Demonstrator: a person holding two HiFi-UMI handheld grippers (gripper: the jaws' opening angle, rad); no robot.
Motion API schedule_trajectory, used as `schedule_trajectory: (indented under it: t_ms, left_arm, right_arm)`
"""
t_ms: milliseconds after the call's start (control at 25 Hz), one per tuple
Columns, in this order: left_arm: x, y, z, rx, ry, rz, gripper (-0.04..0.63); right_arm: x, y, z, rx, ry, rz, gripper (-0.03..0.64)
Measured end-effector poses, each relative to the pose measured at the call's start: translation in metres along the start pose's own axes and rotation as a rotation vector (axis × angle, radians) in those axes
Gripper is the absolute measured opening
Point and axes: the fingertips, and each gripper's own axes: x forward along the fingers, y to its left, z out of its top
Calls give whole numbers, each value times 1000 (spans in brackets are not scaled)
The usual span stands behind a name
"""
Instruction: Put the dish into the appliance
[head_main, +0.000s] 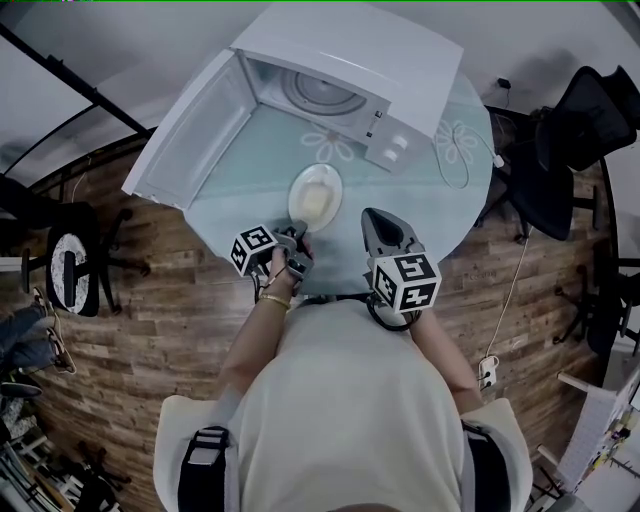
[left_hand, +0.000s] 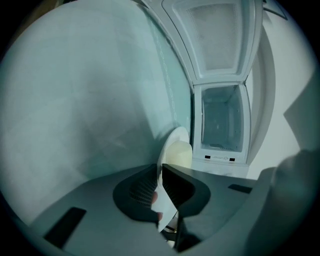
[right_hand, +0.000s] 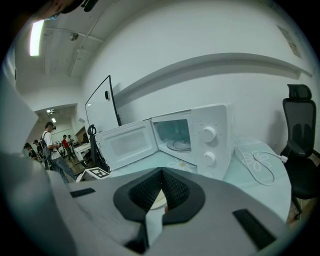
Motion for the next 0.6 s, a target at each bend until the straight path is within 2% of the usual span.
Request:
schedule_trajectory:
  t_ms: [200, 600]
  left_arm:
    - [-2, -1, 2, 32, -9, -21, 35]
    - [-12, -20, 8, 66, -35, -122, 23]
  right_arm:
    - [-1, 1, -3, -2, 6, -2, 5]
    - [1, 7, -4, -13, 11, 10, 5]
